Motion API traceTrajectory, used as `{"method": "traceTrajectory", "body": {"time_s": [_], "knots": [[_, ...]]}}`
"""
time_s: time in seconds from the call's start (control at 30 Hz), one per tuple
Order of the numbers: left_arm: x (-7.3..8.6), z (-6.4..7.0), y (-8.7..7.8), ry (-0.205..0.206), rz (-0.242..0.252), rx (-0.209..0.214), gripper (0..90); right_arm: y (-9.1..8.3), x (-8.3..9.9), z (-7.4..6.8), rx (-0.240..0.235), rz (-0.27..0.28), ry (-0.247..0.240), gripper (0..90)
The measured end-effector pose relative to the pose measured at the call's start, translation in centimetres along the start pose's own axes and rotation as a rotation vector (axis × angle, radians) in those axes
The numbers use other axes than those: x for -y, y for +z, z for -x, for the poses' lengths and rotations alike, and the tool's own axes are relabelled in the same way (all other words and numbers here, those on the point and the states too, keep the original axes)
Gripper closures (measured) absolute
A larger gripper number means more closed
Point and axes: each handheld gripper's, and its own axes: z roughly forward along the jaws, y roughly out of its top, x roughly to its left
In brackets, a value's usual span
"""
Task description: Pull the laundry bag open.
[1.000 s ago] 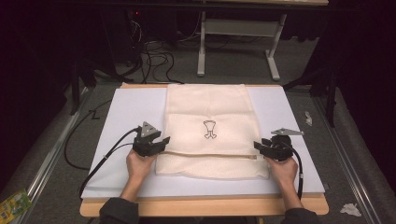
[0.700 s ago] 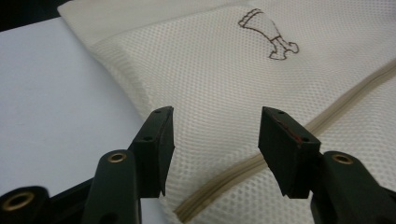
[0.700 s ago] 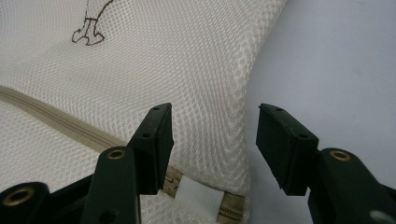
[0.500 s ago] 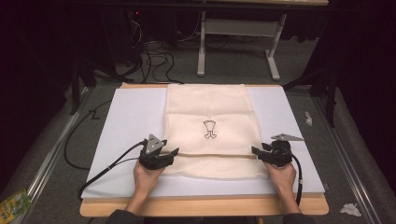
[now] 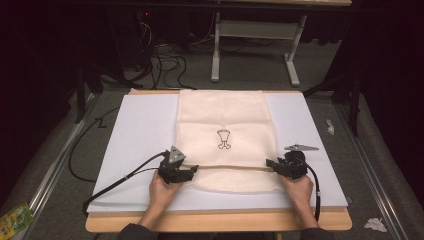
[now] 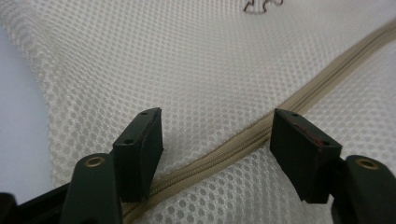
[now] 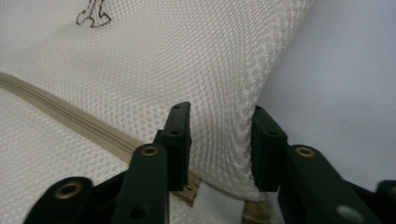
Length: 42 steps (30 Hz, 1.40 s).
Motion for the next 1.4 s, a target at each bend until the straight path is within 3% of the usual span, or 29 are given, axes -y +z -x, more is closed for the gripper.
{"method": "traceTrajectory", "body": {"time_s": [0.1,0.17,0.8,1.03,1.3,1.4], "knots": [[0.0,0.0,0.0,-0.003,0.0,0.005,35.0,0.0,-0.1,0.0,0.007,-0.019,-0.015,82.2],[0.0,-0.1,0.0,-0.004,-0.001,0.006,34.9,0.0,-0.1,0.1,-0.005,-0.015,-0.016,84.4],[-0.1,-0.3,-0.1,-0.017,0.005,0.027,35.3,-1.4,-0.7,1.1,-0.096,0.073,-0.042,87.2],[-0.9,-0.3,-0.7,-0.067,0.042,0.099,36.9,-2.1,-1.2,1.1,-0.113,0.083,-0.051,87.2],[-2.8,1.2,-0.6,-0.04,0.05,0.148,39.2,-2.6,-1.7,1.0,-0.124,0.093,-0.057,87.2],[-3.3,1.8,-0.2,-0.037,0.066,0.193,38.8,-2.7,-2.0,0.8,-0.123,0.088,-0.067,87.1]]}}
